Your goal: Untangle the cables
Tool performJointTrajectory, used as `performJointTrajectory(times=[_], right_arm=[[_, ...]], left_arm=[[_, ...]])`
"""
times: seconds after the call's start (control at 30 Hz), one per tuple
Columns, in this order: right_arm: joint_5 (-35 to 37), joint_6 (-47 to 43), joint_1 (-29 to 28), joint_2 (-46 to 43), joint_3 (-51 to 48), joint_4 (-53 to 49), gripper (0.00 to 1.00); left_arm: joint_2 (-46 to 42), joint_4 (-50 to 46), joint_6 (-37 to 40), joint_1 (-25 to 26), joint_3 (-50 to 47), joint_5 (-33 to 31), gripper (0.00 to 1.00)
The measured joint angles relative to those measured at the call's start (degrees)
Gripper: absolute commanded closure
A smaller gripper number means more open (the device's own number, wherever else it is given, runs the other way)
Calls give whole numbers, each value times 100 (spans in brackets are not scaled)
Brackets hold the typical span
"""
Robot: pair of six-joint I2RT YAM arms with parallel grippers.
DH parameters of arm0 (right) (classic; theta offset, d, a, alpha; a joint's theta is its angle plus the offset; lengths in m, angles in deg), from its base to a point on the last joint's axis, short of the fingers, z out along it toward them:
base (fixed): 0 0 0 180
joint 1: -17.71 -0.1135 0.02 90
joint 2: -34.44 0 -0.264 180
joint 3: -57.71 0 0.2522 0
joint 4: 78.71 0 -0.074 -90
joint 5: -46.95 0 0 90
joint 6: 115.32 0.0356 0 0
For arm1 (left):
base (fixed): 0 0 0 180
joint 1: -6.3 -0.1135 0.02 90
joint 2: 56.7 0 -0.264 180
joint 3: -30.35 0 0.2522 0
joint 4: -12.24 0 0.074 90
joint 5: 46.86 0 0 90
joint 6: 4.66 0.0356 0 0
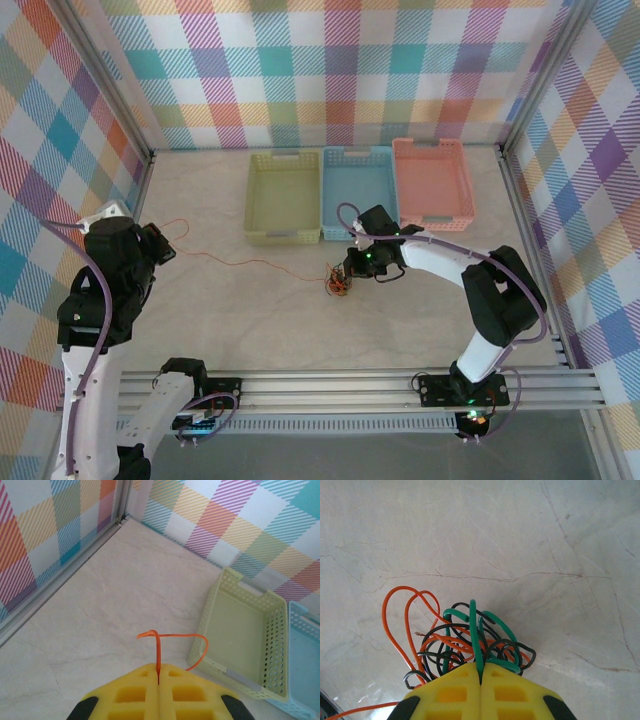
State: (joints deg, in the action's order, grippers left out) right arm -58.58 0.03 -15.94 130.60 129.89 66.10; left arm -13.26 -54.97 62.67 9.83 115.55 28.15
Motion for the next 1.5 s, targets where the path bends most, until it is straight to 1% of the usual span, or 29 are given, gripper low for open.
performJointTrajectory(times=[0.1, 0.27, 0.47, 0.57, 0.7, 0.83, 0.97, 1.1, 1.2, 1.33, 1.5], right_arm=[[7, 0, 0, -22, -39, 28, 100], [9, 39, 0, -116, -129, 85, 100], [81, 35, 24, -195, -144, 26, 87], [162, 37, 31, -195, -144, -59, 75], [280, -42, 31, -205, -142, -144, 61], [391, -160, 31, -334, -142, -243, 57], [369, -278, 31, -911, -160, -199, 56], [181, -525, 24, -1742, -286, 190, 51], [-118, -844, -17, -2039, -358, 479, 46], [-555, -1482, -236, -1843, -332, 555, 42], [-1106, -2267, -411, -1172, 81, 238, 37]], left_arm=[[-9, 179, -42, -9, -203, 407, 100], [68, 466, -177, -26, -999, 1432, 100], [122, 699, -251, -31, -1652, 2210, 100], [107, 750, -282, -31, -1707, 2446, 100], [90, 907, -280, -31, -1709, 2750, 100], [31, 1034, -271, -31, -1720, 3088, 100], [31, 1064, -212, -31, -1720, 3456, 100], [63, 1167, -190, -31, -1725, 3790, 100], [66, 1182, -190, -31, -1718, 3934, 100], [138, 1139, -190, -31, -1504, 4068, 100], [184, 1095, -192, -31, -1032, 4212, 100]])
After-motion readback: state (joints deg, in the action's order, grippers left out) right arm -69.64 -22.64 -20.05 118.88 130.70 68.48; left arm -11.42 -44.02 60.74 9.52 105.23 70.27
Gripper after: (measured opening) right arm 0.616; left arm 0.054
